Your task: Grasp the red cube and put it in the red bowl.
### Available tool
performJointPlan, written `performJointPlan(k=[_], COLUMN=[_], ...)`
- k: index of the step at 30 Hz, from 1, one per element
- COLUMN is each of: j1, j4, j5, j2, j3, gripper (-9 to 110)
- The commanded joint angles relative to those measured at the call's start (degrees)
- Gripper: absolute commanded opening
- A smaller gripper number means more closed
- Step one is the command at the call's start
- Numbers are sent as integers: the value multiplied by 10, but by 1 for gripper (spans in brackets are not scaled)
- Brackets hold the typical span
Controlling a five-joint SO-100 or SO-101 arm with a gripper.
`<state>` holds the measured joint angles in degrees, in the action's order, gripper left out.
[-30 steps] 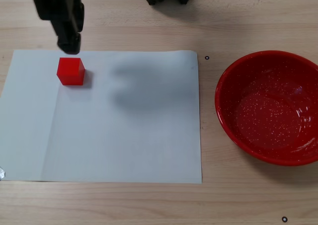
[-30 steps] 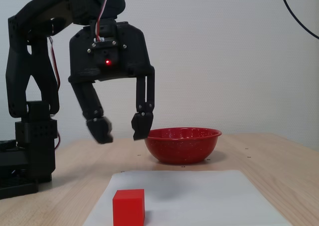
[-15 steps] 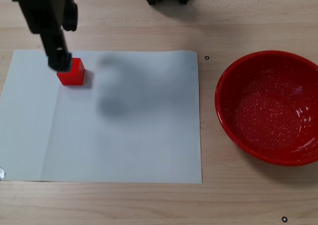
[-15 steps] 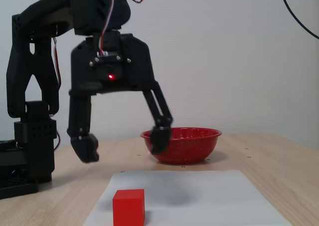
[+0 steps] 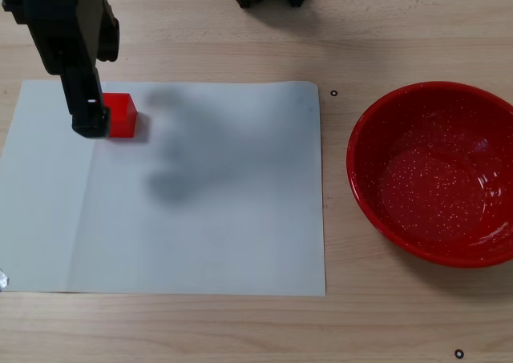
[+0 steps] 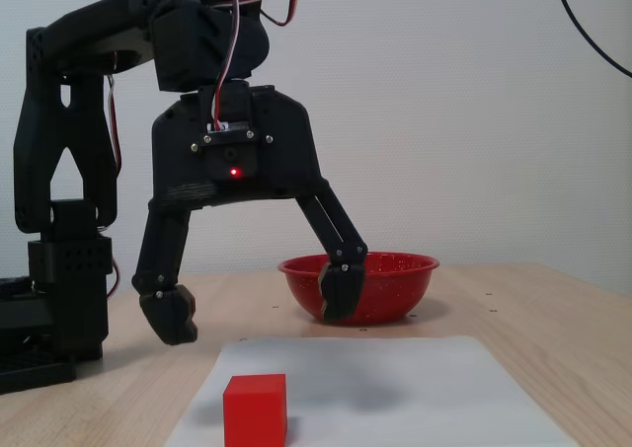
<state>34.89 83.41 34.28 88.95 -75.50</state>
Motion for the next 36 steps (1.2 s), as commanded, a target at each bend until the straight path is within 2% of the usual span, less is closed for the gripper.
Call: performJointPlan(k=[1, 36], j1=[4, -11], j4=[-20, -131], j5=[5, 7], j2=[23, -61], j3=[13, -36], gripper=[48, 42])
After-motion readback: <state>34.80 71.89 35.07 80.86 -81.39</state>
